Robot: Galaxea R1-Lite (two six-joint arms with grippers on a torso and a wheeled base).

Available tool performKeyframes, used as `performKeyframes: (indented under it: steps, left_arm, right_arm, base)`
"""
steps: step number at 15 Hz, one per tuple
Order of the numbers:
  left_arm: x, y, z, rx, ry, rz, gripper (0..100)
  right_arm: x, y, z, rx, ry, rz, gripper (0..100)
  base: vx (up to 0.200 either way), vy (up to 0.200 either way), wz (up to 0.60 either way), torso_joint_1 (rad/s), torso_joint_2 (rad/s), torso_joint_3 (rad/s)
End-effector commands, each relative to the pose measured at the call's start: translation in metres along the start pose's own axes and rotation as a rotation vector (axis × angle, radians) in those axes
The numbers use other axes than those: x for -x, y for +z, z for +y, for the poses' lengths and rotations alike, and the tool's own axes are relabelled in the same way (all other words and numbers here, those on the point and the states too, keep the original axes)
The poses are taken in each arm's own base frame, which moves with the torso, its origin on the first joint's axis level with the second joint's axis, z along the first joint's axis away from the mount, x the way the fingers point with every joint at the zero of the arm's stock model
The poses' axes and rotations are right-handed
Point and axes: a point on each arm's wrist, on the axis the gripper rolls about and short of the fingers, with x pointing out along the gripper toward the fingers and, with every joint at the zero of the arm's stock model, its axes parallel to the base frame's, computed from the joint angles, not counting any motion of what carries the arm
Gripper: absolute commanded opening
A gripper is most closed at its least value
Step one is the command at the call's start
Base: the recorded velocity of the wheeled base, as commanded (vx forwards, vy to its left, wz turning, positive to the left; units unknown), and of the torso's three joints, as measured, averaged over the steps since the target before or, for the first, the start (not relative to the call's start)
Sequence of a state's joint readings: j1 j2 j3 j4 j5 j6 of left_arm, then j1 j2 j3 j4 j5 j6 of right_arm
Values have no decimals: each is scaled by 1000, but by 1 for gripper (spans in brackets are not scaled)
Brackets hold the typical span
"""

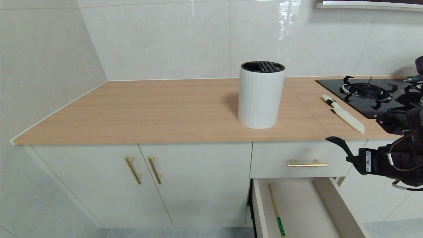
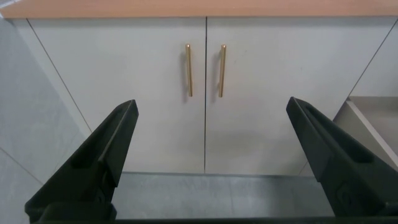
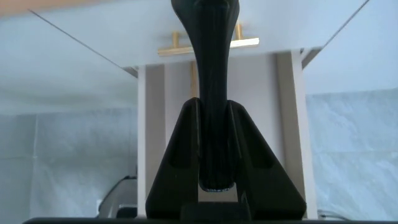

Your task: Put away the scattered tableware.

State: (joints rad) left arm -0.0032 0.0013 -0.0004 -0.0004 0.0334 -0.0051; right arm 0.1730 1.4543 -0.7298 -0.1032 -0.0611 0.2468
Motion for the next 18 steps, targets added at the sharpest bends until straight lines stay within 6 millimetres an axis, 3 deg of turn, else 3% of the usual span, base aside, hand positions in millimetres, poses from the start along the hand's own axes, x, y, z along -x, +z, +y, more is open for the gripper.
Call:
performKeyframes:
  steps: [1,18]
  left_arm:
    - [0,0,0,1,0,1,100]
    - [0,0,0,1,0,1,100]
  right_arm:
    - [-5,-3,0,2,-4,21,0]
    - [-29,-20,5,30,-7,134,0]
  base:
    - [0,0,0,-154,364,227]
    - [0,0,0,-136,436,297]
